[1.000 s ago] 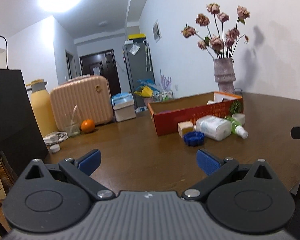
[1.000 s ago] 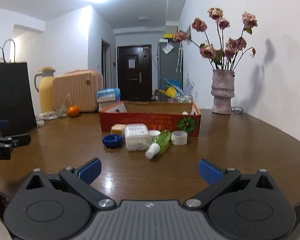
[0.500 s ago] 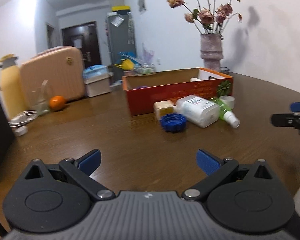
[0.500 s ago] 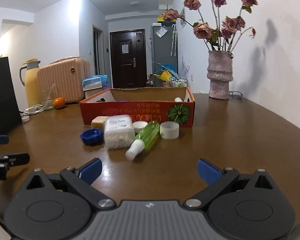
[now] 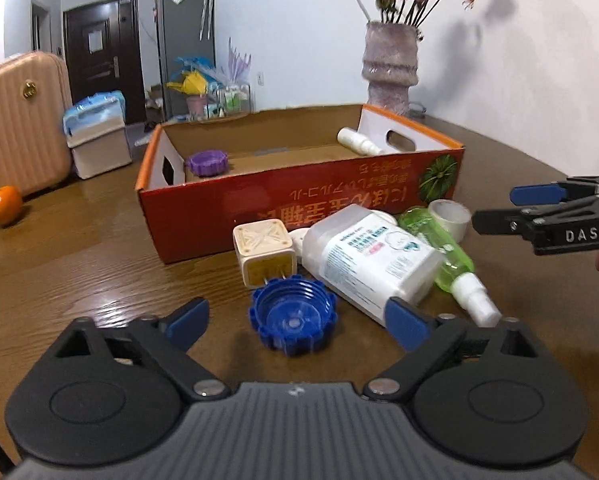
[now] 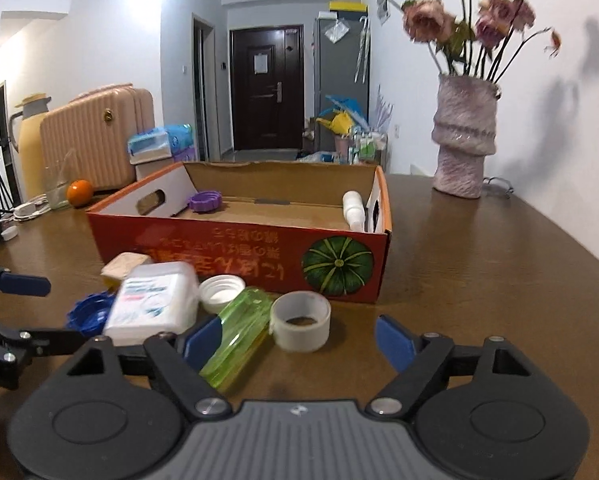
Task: Organize rigid objects
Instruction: 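Grasp the blue screw cap with the left gripper while the right gripper grasps the clear tape roll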
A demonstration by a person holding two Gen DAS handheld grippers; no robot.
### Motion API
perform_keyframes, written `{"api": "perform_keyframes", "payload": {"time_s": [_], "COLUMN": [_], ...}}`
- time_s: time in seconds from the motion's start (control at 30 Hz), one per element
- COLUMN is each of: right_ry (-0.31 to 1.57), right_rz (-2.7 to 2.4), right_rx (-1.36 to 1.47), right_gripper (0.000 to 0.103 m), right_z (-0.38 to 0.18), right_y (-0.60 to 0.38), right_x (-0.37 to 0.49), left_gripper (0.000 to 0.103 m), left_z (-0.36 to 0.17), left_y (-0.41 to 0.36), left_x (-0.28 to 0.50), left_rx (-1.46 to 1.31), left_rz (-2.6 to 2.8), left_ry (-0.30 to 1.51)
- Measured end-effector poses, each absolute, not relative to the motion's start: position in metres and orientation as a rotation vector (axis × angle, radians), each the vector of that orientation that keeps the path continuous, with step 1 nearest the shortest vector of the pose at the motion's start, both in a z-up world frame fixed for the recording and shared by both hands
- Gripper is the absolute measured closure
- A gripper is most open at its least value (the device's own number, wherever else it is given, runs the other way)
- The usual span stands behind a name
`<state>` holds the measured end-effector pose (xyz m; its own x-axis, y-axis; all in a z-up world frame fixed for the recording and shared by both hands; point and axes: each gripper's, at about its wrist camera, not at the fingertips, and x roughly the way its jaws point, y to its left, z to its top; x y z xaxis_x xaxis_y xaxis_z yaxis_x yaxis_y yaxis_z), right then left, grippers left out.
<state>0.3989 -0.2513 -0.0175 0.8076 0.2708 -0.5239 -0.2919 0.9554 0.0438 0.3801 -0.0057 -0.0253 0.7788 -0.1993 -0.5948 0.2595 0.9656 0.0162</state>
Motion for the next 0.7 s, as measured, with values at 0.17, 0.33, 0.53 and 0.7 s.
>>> {"api": "perform_keyframes", "payload": {"time_s": [0.17,0.33,0.53,0.7], "right_ry": [0.607,0.672,0.673,0.662], "right_rz": [0.328,0.336,0.33,0.325], "right_rx": [-0.011,0.04,0.07,0.07], "right_gripper": [0.036,0.049,0.06,0.06], "right_z": [-0.03,-0.045,-0.049,-0.047], "right_y": [-0.252,-0.259,-0.261,-0.26], "right_x": [0.435,0.452,0.459,0.454], "left_gripper": [0.026,0.048,0.049,0.049], "left_z": [-0.034,-0.041,-0.04,-0.027], "left_y": [-0.006,-0.004,-0.005,-0.002], "left_x": [0.395,0.398,0.392,0.37], "left_rx": [0.073,0.05,0.045,0.018], "left_rz": [-0.256,-0.255,-0.262,-0.239], "left_ry": [0.664,0.683,0.671,0.628]}}
